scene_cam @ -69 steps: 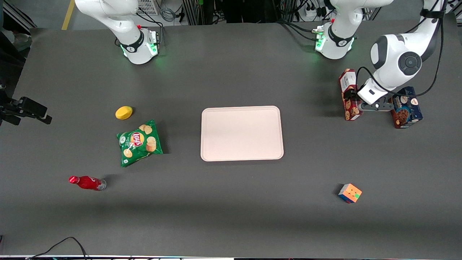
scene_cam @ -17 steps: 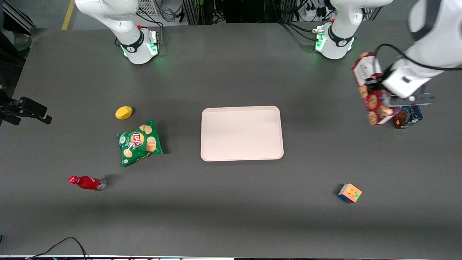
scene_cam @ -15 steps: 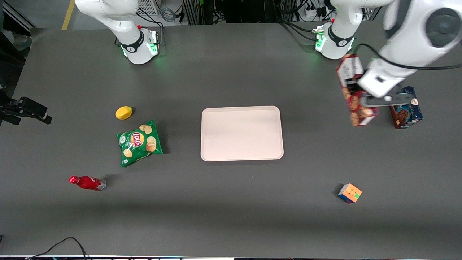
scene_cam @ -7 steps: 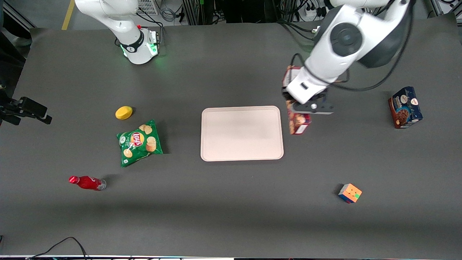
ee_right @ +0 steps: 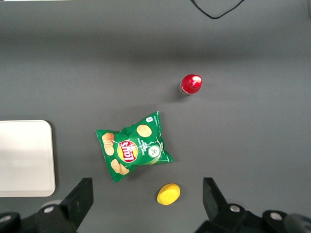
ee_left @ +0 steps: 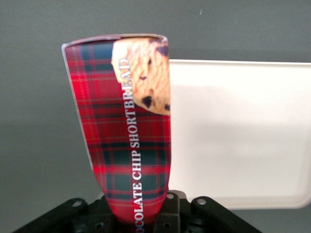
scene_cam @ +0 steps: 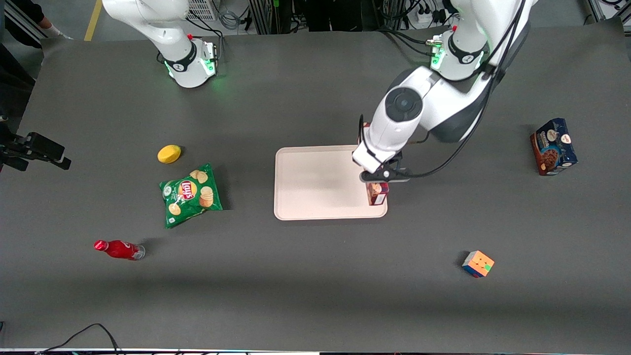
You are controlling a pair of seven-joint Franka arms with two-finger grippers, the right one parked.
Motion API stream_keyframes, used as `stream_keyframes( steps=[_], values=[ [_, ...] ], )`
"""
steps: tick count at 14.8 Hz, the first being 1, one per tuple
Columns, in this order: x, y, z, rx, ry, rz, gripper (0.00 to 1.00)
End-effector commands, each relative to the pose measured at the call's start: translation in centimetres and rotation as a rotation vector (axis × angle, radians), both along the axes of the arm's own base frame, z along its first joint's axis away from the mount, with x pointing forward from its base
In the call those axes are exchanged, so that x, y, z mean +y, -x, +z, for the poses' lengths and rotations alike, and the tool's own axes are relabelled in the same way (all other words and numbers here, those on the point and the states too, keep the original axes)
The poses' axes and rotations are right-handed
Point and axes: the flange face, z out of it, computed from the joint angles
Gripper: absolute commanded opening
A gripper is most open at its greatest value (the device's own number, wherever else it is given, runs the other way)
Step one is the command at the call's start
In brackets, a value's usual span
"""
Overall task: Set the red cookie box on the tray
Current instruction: 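Carry the box over the pink tray and lower it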
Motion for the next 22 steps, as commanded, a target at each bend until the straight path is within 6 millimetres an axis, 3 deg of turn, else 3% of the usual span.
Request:
stream_keyframes(
  steps=[1, 7, 18, 20, 21, 22],
  values=[
    [-2.2, -0.2, -3.2, 0.008, 0.008, -0.002, 0.21],
    [-2.0, -0.6, -9.3, 0.037, -0.017, -0.034, 0.21],
    [-0.3, -0.5, -13.2, 0.107, -0.052, 0.016, 0.26],
    [-0.1, -0.6, -13.5, 0.112, -0.055, 0.020, 0.35],
    [-0.1, -0.6, -13.5, 0.110, -0.053, 0.020, 0.57],
    [-0.1, -0.6, -13.6, 0.111, -0.053, 0.022, 0.90]
  ],
)
